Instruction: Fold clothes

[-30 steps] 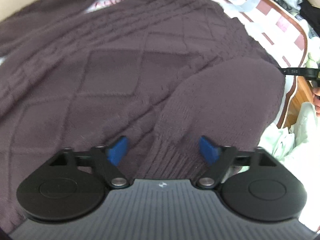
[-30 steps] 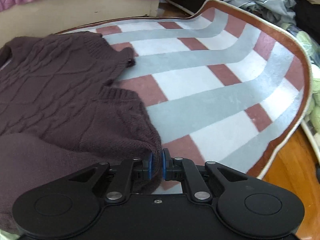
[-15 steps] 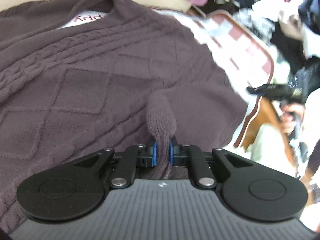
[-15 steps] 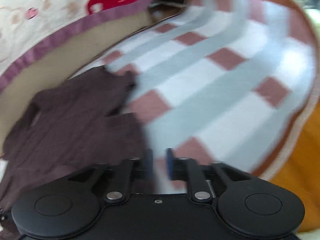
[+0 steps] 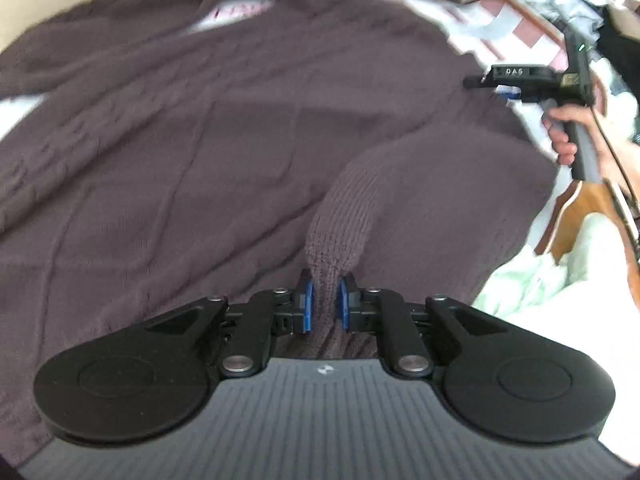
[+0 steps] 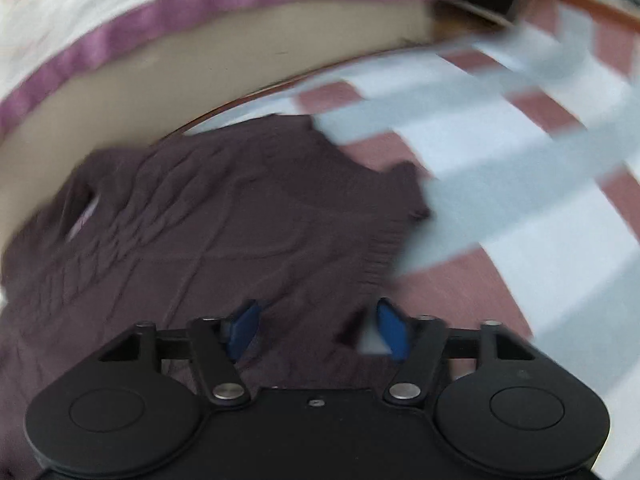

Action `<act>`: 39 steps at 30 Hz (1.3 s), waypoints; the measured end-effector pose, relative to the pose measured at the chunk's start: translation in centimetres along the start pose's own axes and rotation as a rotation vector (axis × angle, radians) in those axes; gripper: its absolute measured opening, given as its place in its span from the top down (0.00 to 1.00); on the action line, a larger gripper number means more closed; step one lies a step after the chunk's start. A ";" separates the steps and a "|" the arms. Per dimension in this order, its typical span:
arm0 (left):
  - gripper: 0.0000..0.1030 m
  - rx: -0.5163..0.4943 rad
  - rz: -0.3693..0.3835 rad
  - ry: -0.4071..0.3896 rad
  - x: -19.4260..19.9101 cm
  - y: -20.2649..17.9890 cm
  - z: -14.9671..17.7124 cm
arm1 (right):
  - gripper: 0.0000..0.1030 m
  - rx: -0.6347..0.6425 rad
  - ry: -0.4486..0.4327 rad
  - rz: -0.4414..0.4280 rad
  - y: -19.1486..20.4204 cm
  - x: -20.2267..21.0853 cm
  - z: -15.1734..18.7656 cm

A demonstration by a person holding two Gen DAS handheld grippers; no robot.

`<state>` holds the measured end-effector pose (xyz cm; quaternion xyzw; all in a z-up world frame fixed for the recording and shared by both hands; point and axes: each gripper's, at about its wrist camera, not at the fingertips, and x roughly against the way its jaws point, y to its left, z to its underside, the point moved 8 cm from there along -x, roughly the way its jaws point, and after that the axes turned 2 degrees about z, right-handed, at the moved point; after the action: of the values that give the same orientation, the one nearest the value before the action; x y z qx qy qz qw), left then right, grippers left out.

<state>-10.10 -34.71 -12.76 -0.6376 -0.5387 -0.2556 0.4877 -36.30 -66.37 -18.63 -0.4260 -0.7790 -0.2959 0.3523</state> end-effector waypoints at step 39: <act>0.91 0.001 0.086 -0.124 0.1 -2.0 -1.2 | 0.87 0.037 -0.141 0.114 1.0 10.5 6.8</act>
<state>-11.75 -35.83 -11.53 -0.6746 -0.5402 -0.1943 0.4641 -41.50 -55.96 -13.94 -0.4828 -0.7817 -0.2300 0.3208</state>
